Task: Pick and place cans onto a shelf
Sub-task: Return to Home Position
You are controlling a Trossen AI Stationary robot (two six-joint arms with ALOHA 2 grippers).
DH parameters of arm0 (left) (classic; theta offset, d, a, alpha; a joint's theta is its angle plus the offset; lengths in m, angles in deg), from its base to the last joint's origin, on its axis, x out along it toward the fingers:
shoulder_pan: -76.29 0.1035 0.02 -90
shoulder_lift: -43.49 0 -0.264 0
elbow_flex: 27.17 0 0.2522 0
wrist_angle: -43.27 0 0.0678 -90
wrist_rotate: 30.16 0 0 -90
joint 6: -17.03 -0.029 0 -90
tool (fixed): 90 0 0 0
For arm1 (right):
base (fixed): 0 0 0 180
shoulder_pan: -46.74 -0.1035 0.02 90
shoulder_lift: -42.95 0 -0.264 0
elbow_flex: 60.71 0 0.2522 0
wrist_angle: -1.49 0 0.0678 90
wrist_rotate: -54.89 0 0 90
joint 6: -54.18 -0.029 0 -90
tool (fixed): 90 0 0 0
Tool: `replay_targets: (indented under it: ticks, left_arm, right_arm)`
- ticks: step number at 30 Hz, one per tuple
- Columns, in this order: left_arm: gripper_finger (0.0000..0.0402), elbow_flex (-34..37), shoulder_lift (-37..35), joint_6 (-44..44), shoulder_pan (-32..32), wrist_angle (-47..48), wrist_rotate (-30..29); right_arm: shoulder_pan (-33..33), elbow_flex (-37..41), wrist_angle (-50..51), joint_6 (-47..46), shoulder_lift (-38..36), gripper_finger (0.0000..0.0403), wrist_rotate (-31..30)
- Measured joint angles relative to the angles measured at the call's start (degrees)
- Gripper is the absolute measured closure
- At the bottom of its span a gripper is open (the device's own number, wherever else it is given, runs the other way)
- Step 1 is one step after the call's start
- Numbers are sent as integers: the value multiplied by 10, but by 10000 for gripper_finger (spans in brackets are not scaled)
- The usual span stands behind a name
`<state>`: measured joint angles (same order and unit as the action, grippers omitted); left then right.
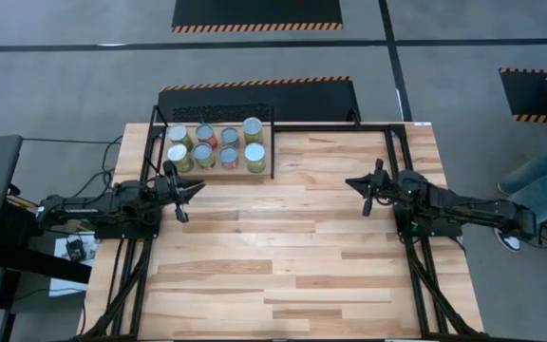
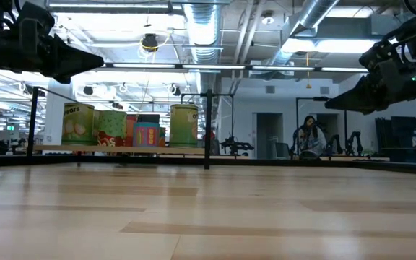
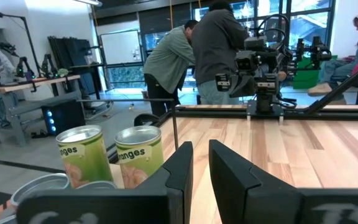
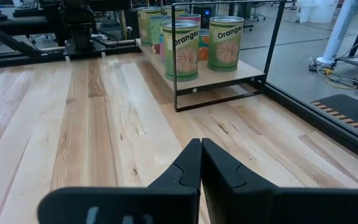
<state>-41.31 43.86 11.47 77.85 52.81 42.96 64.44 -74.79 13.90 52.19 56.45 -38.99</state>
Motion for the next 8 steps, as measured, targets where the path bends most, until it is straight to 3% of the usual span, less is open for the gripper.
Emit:
replay_targets:
  ticks: [8]
  left_arm:
    - [359,0,0,0,0,0,0]
  right_arm:
    - [0,0,0,0,0,372,0]
